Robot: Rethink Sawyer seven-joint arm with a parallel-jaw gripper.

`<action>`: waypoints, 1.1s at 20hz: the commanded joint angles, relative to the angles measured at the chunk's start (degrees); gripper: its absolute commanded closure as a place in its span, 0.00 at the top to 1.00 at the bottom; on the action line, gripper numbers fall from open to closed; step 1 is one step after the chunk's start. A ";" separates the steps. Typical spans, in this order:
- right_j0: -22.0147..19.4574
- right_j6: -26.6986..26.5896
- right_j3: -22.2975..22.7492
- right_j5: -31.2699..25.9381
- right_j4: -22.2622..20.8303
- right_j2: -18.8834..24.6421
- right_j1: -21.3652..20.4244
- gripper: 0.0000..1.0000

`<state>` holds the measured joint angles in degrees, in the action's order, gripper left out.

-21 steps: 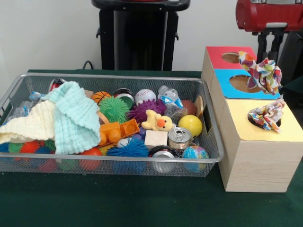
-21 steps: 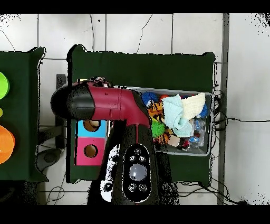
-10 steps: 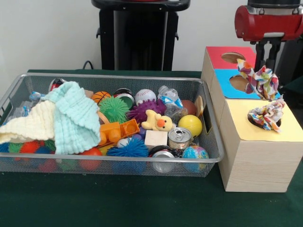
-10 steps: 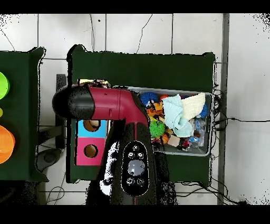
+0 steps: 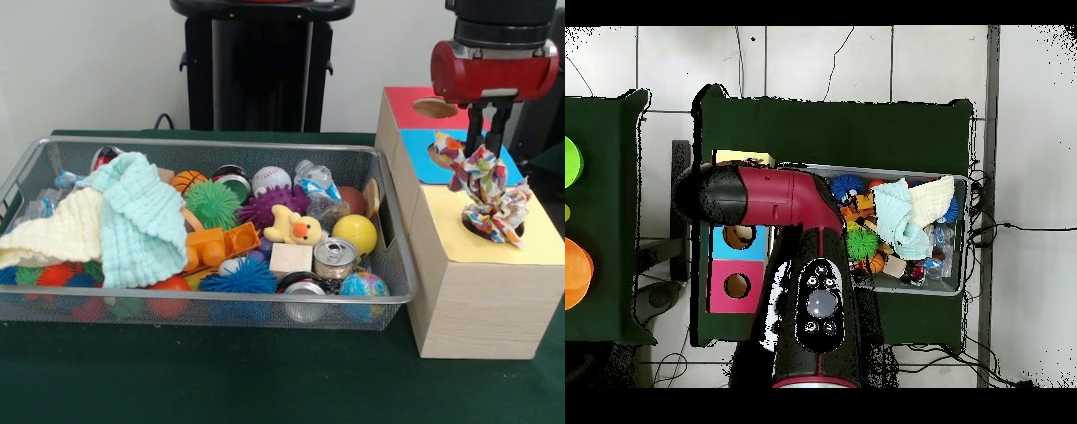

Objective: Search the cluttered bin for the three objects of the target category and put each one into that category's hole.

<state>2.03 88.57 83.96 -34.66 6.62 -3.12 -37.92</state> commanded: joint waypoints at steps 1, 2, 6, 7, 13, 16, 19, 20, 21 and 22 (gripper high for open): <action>-1.18 12.70 6.75 2.99 2.28 3.37 3.80 0.00; -1.30 12.52 6.96 3.12 2.49 3.62 3.92 0.00; -2.09 12.06 8.61 3.48 4.36 5.34 4.14 0.00; -2.18 12.31 9.19 3.48 5.13 5.78 4.08 0.00; -0.52 13.40 9.85 6.07 5.97 5.09 5.32 0.00; -0.30 14.38 8.93 8.55 6.56 4.73 7.14 0.00; -0.44 14.50 6.50 9.09 7.11 4.40 10.03 0.00; -0.57 14.18 6.02 9.48 7.21 4.51 10.70 0.00; -0.79 13.83 5.39 10.64 7.34 4.85 11.79 0.00; -0.86 13.65 4.95 11.18 7.57 4.97 12.47 0.00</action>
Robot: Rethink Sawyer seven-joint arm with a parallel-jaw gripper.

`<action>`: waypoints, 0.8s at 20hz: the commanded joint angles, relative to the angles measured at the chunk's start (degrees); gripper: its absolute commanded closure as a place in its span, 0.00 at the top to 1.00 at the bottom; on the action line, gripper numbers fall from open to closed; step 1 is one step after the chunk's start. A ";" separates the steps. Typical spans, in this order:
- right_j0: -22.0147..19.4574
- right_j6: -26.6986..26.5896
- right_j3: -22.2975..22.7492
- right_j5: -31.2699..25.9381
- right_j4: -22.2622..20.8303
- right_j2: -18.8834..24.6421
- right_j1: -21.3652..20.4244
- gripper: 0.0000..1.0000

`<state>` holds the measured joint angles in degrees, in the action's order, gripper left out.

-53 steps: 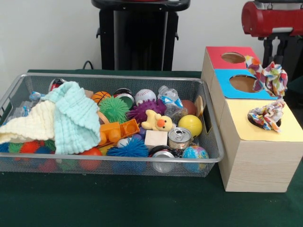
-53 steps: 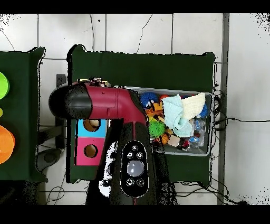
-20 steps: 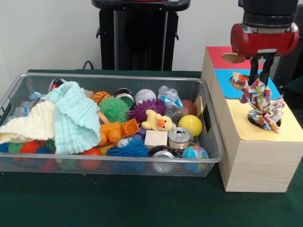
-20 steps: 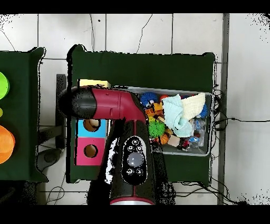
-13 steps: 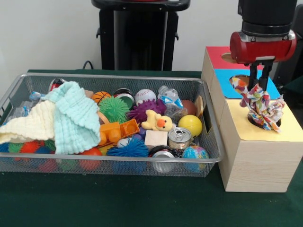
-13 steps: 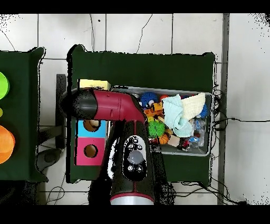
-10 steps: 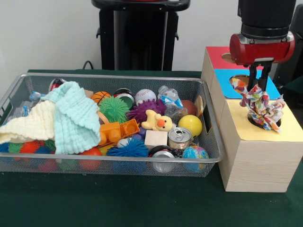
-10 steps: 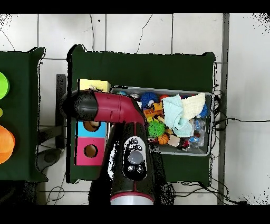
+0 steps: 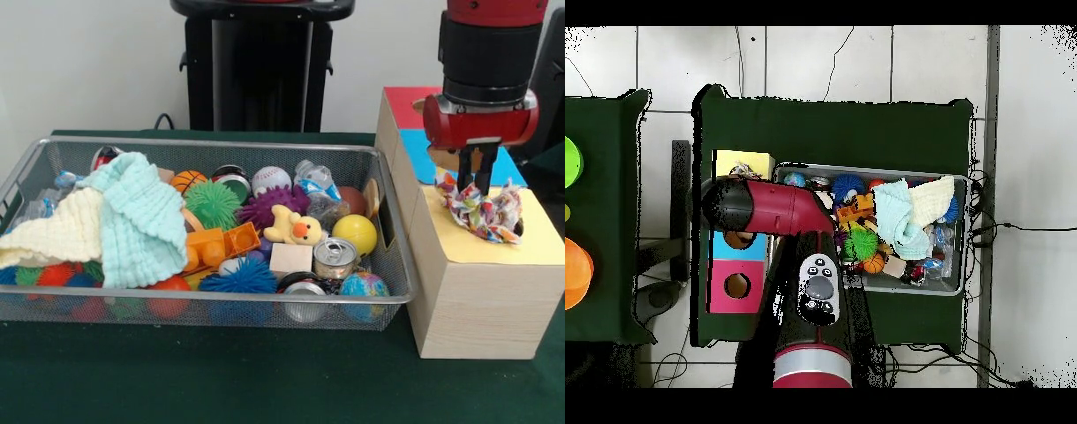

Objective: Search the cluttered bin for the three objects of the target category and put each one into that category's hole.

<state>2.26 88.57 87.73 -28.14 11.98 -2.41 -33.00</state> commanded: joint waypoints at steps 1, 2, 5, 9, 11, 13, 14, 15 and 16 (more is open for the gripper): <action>-1.46 13.52 0.89 6.22 2.67 4.92 8.46 0.00; -1.83 13.40 0.62 7.79 3.13 5.58 9.36 0.00; -5.62 10.55 1.71 14.57 3.29 11.57 10.85 0.00; -9.50 9.10 2.41 17.72 2.80 16.88 12.48 0.00; -10.71 9.28 2.38 18.85 2.31 18.47 13.31 0.00; -10.78 9.52 1.67 18.47 2.10 18.44 14.07 0.00; -10.50 9.53 1.15 18.27 1.86 18.01 14.29 0.00; -9.72 9.34 0.16 17.49 1.65 16.84 14.77 0.00; -9.19 9.46 -0.38 16.93 1.74 16.00 15.05 0.00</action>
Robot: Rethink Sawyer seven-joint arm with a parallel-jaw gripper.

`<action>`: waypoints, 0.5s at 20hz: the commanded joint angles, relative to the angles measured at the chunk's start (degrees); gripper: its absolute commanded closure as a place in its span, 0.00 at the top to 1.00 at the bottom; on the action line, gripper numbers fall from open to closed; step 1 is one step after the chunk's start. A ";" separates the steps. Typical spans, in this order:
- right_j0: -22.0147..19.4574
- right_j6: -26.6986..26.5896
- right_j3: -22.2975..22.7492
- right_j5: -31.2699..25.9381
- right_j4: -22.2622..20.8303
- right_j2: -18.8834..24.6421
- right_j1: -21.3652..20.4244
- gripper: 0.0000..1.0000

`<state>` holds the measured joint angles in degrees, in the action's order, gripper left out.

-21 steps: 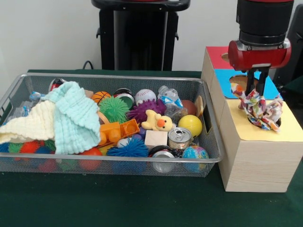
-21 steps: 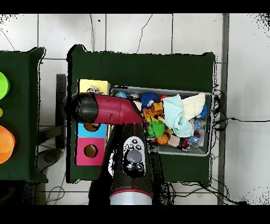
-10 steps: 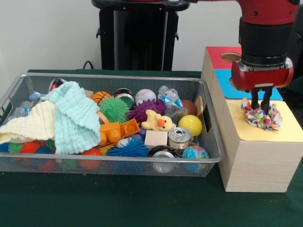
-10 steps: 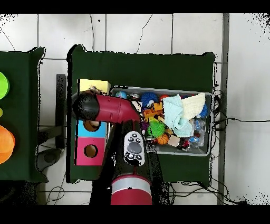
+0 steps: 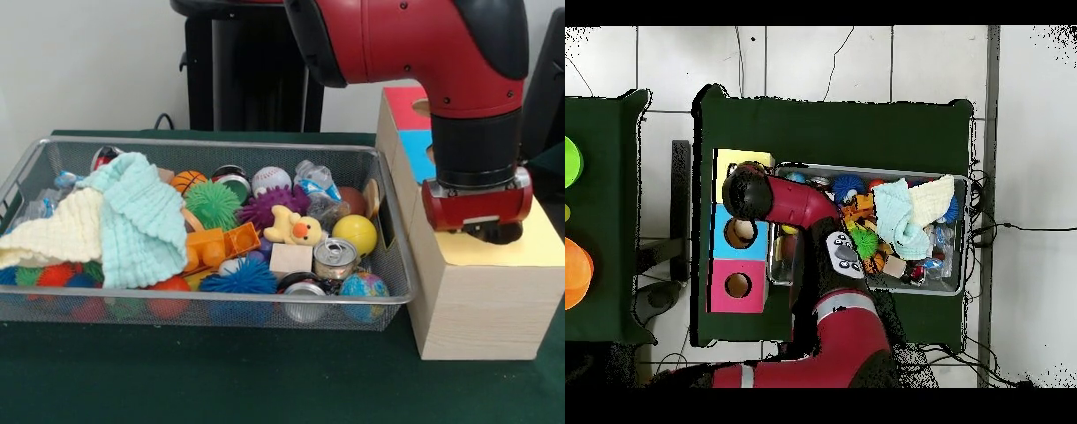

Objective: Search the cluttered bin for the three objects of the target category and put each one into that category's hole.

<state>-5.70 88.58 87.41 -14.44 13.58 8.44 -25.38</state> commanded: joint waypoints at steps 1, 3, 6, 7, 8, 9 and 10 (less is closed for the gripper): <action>-0.15 9.81 -0.94 2.15 0.34 3.39 7.75 0.00; 0.97 10.00 -1.68 1.04 0.18 1.35 7.85 0.00; 0.75 10.70 0.16 0.90 0.29 1.04 6.16 0.00; 0.38 11.76 1.54 1.00 0.97 1.23 5.19 0.00; 0.33 12.11 2.12 0.72 1.20 1.14 4.64 0.00; 0.16 12.30 3.04 0.28 1.27 1.10 3.71 0.00; 0.11 12.14 3.38 -0.40 1.21 1.09 3.20 0.00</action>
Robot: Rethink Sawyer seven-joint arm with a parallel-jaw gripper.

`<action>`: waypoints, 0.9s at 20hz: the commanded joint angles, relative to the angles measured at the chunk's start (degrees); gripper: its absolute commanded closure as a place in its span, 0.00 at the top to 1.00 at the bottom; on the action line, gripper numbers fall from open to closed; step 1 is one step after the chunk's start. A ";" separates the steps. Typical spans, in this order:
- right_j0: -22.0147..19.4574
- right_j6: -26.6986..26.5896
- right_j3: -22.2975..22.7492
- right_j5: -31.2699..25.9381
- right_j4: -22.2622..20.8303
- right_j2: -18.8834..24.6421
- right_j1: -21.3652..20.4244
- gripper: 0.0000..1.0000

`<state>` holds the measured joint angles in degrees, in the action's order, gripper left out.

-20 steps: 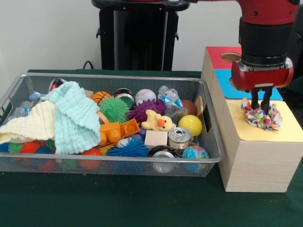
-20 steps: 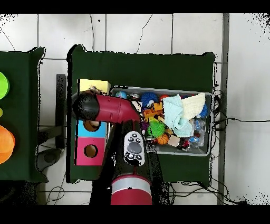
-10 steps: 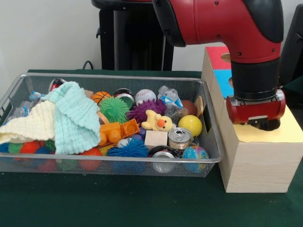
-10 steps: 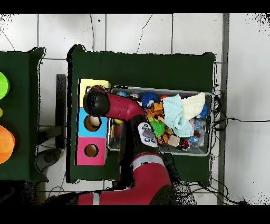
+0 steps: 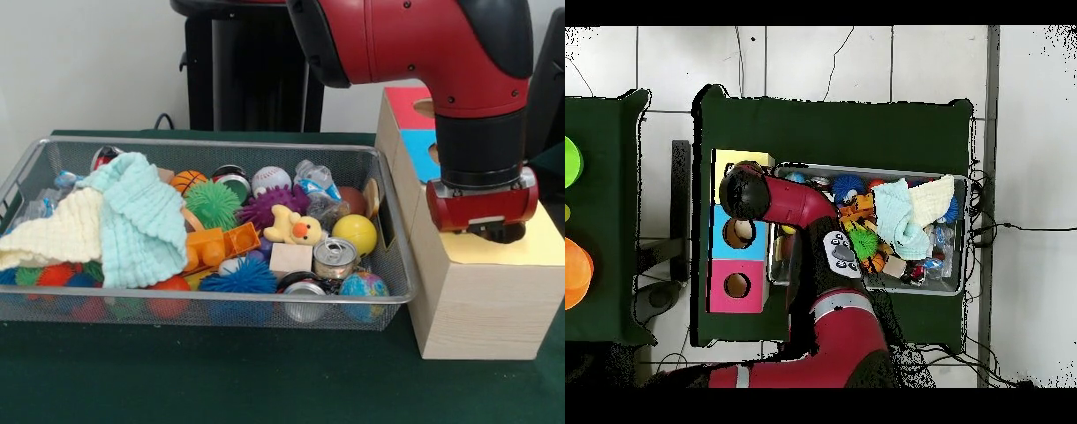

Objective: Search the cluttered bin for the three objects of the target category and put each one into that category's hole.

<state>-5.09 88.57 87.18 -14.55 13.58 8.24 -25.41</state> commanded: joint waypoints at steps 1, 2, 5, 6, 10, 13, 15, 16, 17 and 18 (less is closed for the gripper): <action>-0.29 11.72 3.87 -1.51 0.97 1.04 2.44 0.00; -0.21 11.41 4.05 -2.34 0.82 0.92 1.94 0.00; 0.71 11.67 4.66 -4.81 0.84 -0.40 0.37 0.00; 1.04 12.18 4.75 -5.46 1.14 -0.94 0.20 0.00; 2.56 12.85 4.02 -8.10 1.20 -3.46 -0.50 1.00; 3.20 12.15 2.75 -8.87 0.93 -4.21 -0.23 1.00; 3.26 12.10 2.67 -8.61 1.17 -4.20 -0.03 1.00; 3.32 11.98 2.63 -8.67 1.38 -4.25 0.00 0.00; 3.38 12.51 2.88 -8.53 1.71 -4.41 -0.10 0.00; 3.45 13.04 3.13 -8.39 2.03 -4.57 -0.20 0.00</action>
<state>-1.37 88.57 87.63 -16.02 13.59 4.88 -26.51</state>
